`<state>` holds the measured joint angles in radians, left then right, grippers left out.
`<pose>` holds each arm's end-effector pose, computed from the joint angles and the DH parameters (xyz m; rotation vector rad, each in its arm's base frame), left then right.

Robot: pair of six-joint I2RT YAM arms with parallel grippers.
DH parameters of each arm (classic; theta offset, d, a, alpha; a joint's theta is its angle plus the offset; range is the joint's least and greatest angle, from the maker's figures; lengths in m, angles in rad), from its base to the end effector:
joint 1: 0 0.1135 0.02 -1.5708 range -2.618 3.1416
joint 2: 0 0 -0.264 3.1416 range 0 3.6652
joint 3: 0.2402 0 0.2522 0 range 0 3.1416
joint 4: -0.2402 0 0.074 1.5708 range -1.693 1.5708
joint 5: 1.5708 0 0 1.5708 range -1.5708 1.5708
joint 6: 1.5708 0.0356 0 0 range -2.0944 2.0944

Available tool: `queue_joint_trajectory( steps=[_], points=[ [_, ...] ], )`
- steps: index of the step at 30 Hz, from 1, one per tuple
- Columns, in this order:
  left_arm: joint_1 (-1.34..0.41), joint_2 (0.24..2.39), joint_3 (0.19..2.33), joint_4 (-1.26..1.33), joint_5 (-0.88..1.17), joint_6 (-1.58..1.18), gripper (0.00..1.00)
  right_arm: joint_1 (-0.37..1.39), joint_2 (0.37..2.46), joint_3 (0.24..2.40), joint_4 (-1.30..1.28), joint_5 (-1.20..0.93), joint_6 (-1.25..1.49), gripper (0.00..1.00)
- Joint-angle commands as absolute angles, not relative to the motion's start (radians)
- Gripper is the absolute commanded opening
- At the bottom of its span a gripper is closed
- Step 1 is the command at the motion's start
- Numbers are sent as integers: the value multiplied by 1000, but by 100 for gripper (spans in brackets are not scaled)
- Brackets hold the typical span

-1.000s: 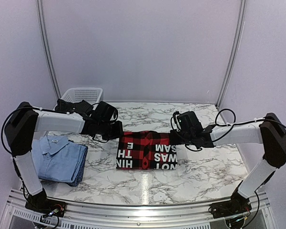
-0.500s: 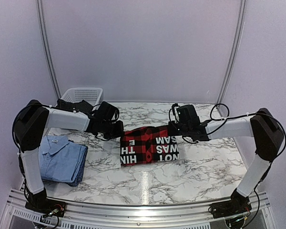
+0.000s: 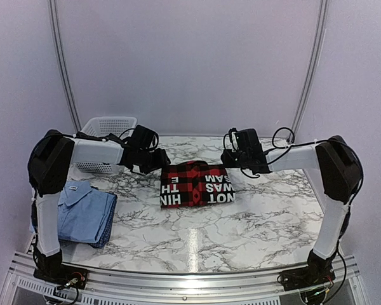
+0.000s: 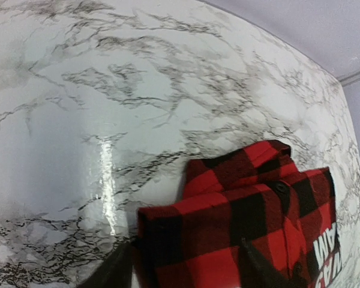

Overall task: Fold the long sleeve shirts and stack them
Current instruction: Adjust the square-folded shirt at the center of the board.

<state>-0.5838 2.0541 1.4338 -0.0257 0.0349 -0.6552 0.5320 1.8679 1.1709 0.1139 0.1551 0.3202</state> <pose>0.3868 -0.2570 0.1877 -0.0624 2.3126 -0.7024 0.3602 0.2056 0.1946 -0.1386 2.1597 0.3281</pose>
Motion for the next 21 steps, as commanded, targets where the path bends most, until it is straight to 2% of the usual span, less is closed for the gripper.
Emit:
queue_joint_trajectory(
  steps=[1, 2, 3, 6, 12, 21],
  points=[
    [-559, 2071, 1523, -98, 7, -611, 74, 503, 1884, 1283, 34, 99, 279, 47],
    [-558, 2058, 1534, -112, 6, -600, 82, 503, 1869, 1290, 16, 91, 272, 50],
    [-558, 2041, 1538, -123, 6, -592, 85, 504, 1853, 1288, 7, 73, 272, 51],
    [-560, 1971, 1510, -132, 6, -582, 85, 534, 1804, 1267, -39, 36, 280, 52],
    [-579, 1854, 1385, -134, 27, -594, 84, 703, 1765, 1214, -83, 55, 282, 52],
    [-614, 1771, 1247, -132, 77, -631, 84, 827, 1948, 1274, -120, 196, 313, 57]
  ],
)
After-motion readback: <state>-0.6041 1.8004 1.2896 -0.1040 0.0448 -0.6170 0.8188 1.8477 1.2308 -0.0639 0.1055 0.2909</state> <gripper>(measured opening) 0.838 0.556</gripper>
